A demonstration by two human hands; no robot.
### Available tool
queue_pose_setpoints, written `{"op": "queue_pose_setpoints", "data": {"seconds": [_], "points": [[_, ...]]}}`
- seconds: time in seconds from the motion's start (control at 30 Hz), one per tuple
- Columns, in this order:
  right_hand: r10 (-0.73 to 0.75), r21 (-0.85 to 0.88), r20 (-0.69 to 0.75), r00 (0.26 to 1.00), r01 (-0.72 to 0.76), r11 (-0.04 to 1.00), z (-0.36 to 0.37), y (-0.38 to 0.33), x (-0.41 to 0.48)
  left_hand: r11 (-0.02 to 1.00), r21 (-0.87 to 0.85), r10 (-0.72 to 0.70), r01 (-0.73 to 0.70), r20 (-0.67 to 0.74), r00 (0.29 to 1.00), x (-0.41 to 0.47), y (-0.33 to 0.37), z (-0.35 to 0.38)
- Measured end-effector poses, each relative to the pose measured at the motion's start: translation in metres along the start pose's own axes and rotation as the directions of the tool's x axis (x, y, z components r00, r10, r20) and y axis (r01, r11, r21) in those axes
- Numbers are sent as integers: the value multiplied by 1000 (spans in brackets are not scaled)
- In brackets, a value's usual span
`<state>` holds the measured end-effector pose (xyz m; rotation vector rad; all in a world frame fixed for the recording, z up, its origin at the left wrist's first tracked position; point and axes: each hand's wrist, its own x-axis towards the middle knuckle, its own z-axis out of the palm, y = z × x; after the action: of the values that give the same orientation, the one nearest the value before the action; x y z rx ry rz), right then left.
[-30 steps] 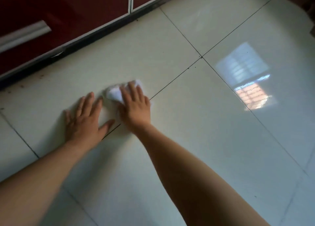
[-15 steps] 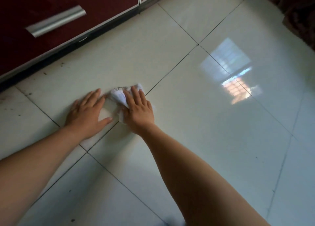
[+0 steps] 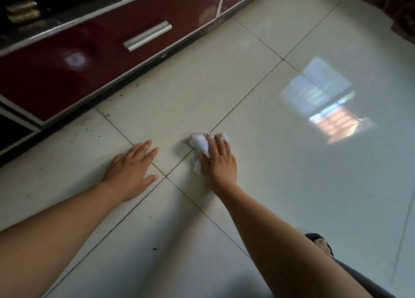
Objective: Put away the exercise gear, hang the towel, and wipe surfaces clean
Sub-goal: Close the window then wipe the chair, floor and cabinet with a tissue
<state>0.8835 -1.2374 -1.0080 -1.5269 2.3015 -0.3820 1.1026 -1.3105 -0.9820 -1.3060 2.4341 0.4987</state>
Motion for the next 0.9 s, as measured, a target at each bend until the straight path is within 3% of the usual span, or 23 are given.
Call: {"op": "queue_pose_setpoints", "data": {"seconds": [0.1, 0.13, 0.2, 0.27, 0.37, 0.5, 0.6, 0.67, 0.77, 0.9], "points": [[264, 91, -7, 965, -262, 961, 15, -52, 10, 998, 3, -66, 66, 8, 998, -29, -17, 8], [233, 87, 24, 972, -234, 968, 22, -72, 9, 996, 18, -87, 87, 20, 996, -38, -23, 9], [-12, 40, 131, 991, 7, 999, 39, -106, -2, 991, 35, -131, 130, 48, 990, -54, -35, 9], [-214, 11, 262, 941, 219, 976, 48, -122, -23, 987, 44, -154, 151, 77, 985, -69, -51, 6], [-319, -47, 309, 896, 349, 936, 46, -105, -48, 986, 75, -158, 149, 136, 978, -91, -76, 3], [-286, -144, 282, 916, 335, 931, 40, -87, -39, 979, 21, -201, 202, 206, 958, -116, -98, 5], [-169, -134, 228, 959, 203, 970, 50, -116, -17, 948, -66, -291, 310, 206, 934, -134, -106, 14], [-181, -126, 218, 959, 212, 969, 61, -138, -12, 922, -114, -346, 371, 188, 919, -148, -107, 22], [-374, -120, 302, 877, 424, 898, 75, -159, -22, 881, -166, -417, 444, 173, 892, -166, -105, 32], [-619, -69, 431, 657, 707, 703, 84, -163, -54, 818, -203, -510, 539, 180, 841, -181, -100, 44]]}}
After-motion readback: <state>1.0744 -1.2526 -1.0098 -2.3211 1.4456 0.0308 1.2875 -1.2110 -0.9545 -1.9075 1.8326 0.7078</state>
